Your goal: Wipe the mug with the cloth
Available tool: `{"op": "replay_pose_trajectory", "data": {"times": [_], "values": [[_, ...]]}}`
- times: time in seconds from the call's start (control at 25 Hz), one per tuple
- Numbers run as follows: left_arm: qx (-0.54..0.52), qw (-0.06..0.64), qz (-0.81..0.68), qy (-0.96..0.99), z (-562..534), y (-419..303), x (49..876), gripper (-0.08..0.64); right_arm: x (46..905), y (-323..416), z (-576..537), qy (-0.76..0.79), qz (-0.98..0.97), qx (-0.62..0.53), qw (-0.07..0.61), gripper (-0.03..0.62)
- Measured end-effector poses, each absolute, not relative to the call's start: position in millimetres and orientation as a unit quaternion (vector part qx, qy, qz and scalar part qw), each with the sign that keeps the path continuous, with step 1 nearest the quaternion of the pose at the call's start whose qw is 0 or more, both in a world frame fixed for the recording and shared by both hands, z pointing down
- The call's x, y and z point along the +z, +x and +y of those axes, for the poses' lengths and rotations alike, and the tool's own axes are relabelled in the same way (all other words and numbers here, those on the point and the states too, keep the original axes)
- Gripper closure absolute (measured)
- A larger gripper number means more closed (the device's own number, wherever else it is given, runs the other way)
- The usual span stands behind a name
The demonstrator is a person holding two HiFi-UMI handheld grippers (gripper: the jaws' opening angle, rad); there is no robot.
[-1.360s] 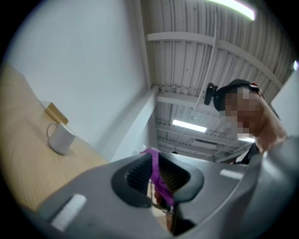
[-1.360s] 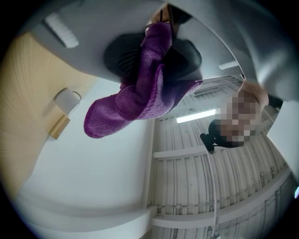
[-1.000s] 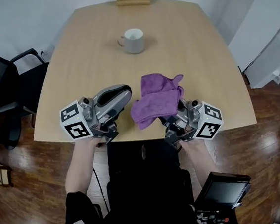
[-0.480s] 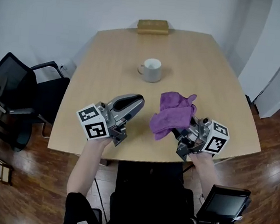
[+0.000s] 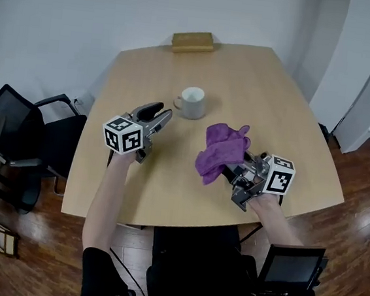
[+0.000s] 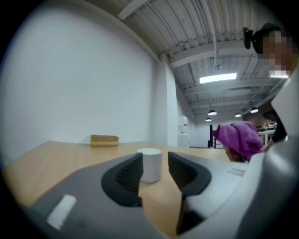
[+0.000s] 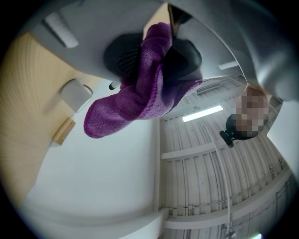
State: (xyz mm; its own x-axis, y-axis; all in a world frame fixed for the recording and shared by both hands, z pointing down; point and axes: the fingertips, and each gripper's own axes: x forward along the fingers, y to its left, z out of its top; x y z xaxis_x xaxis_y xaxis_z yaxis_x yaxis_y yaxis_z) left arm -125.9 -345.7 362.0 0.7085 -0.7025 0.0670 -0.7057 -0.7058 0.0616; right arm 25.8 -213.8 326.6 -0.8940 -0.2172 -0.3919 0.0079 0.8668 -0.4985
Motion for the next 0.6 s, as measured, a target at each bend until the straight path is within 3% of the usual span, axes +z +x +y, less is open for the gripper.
{"op": "replay_pose_trajectory", "data": {"times": [0.28, 0.44, 0.6], "values": [[0.064, 0.031, -0.37, 0.926, -376.3, -118.0, 388.7, 0.351, 335.2, 30.5, -218.4, -0.055, 0.932, -0.271, 0.233, 0.505], [0.109, 0.026, -0.34, 0.934, -400.3, -103.5, 403.8, 0.288, 338.7, 29.7, -215.3, -0.062, 0.937, -0.264, 0.221, 0.505], [0.107, 0.025, -0.292, 0.95, -410.6, -90.0, 399.5, 0.288, 337.2, 30.7, -217.7, -0.073, 0.937, -0.267, 0.212, 0.505]]}}
